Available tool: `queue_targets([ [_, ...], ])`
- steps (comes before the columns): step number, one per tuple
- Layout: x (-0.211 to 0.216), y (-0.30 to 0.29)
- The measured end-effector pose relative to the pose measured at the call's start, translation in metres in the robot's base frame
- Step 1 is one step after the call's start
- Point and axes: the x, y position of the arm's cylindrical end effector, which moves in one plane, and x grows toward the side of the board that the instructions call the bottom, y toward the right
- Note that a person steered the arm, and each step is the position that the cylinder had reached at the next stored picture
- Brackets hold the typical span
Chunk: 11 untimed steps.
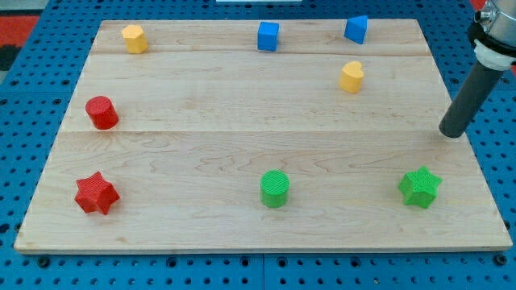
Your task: Push the green star into the green circle
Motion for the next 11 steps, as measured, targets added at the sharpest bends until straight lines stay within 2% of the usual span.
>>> queue_targets([
  [1,-0.001,-0.021],
  [2,0.042,-0.047],
  [3,0.083,-0.011],
  [4,0.086,-0.025],
  [5,0.092,-0.125],
  [6,0.100,-0.161],
  [7,0.105,-0.075],
  [8,0.133,-0.117],
  [9,0.137,-0.191],
  [11,0.105,-0.283],
])
